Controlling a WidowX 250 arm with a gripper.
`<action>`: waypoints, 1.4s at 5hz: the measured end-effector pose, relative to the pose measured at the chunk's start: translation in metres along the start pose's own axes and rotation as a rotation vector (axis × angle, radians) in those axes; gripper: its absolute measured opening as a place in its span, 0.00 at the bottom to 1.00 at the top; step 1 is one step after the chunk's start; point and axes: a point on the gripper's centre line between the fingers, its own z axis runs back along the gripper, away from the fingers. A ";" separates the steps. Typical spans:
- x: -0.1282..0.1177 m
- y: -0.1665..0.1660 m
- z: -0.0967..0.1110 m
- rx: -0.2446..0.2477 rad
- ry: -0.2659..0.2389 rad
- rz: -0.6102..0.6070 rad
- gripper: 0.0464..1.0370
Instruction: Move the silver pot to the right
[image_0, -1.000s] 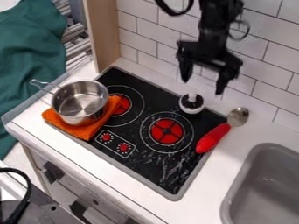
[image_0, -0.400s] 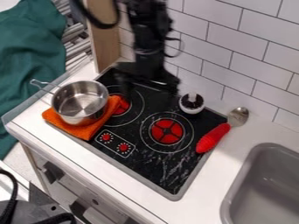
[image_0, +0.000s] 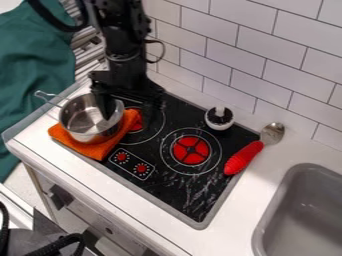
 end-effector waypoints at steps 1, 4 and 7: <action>-0.002 0.008 -0.006 -0.006 0.008 0.010 0.97; -0.001 0.033 -0.037 -0.029 0.065 0.037 0.92; 0.011 0.025 -0.047 -0.047 0.054 0.033 0.10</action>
